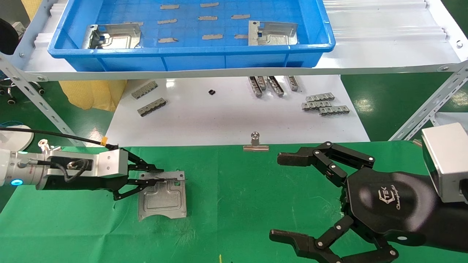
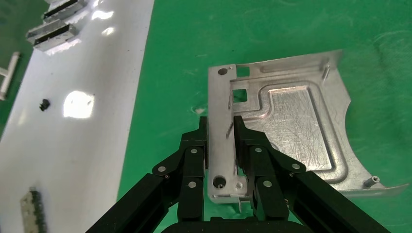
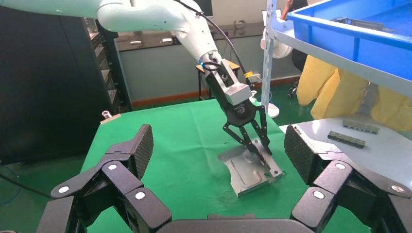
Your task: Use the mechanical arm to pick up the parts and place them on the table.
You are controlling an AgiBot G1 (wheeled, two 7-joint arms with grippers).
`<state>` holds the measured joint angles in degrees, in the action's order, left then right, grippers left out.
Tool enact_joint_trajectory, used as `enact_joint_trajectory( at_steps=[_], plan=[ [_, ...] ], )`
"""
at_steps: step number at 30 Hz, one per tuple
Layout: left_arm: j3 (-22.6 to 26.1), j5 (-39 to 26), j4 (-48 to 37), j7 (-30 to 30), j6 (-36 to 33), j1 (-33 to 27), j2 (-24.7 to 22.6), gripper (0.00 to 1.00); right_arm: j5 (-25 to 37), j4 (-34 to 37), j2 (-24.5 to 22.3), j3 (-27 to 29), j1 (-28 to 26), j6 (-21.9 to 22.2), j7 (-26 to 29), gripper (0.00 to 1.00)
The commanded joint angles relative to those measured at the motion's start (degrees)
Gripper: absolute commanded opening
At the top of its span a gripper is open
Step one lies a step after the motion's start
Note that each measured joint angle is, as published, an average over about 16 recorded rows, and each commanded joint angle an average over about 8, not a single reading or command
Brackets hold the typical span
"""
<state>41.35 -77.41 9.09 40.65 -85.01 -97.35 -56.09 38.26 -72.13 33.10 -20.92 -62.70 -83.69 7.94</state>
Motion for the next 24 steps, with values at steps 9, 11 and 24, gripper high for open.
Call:
enact_joint_trajectory(
  at_steps=[9, 11, 24],
  plan=[
    [-0.4, 1.4, -3.0, 1.7, -5.5, -1.1, 0.4, 1.00, 0.0, 0.0, 0.0, 0.0, 0.0, 0.0, 0.0, 1.00],
    [-0.7, 2.0, -3.9, 0.5, -5.7, -1.3, 0.6, 1.00, 0.0, 0.0, 0.0, 0.0, 0.0, 0.0, 0.0, 1.00],
    [-1.5, 3.8, -6.1, -3.1, -6.0, -1.6, 0.9, 1.00, 0.0, 0.0, 0.0, 0.0, 0.0, 0.0, 0.0, 1.00]
  ],
)
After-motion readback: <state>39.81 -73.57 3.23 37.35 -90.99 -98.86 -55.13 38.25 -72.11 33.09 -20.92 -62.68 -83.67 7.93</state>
